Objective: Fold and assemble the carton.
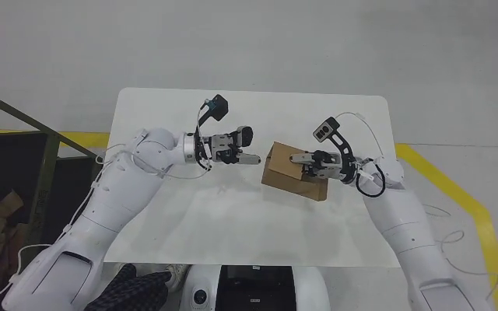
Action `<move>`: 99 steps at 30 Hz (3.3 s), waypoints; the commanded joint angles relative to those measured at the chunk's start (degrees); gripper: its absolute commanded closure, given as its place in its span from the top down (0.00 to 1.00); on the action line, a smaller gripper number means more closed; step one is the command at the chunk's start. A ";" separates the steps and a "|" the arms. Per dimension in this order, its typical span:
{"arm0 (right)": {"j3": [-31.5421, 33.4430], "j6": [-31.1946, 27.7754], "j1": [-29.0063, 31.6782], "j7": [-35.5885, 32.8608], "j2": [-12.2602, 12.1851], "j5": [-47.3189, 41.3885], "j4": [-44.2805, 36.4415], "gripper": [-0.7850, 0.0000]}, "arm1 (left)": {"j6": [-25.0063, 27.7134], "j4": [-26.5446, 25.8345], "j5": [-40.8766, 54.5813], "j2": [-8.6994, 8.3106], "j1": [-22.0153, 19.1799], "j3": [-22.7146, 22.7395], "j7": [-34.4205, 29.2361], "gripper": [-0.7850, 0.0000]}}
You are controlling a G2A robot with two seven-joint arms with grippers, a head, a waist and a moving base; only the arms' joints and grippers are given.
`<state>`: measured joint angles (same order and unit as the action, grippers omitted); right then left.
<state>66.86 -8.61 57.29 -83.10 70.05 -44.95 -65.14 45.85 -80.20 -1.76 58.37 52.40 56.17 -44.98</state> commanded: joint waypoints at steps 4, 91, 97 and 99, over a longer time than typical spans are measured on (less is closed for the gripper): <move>0.24 0.96 0.26 -0.24 -0.28 0.71 -0.67 0.00 | 2.36 0.60 -1.43 -0.29 0.65 1.29 1.33 1.00; -8.30 -4.43 -11.40 -1.49 2.23 5.67 9.43 0.00 | 12.15 2.12 -46.89 -1.53 -5.10 -14.02 48.95 1.00; -8.40 -4.22 -11.31 -1.08 2.21 6.11 8.93 0.00 | 12.15 3.04 -46.01 -1.82 -6.36 -15.48 49.43 0.95; -8.44 -4.20 -11.29 -0.93 2.23 6.15 8.77 0.00 | 12.15 3.14 -45.85 -1.93 -6.66 -15.89 49.53 0.95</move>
<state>58.43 -12.82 45.99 -84.06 72.27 -38.80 -56.33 58.00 -77.08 -47.65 56.48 45.83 40.43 4.52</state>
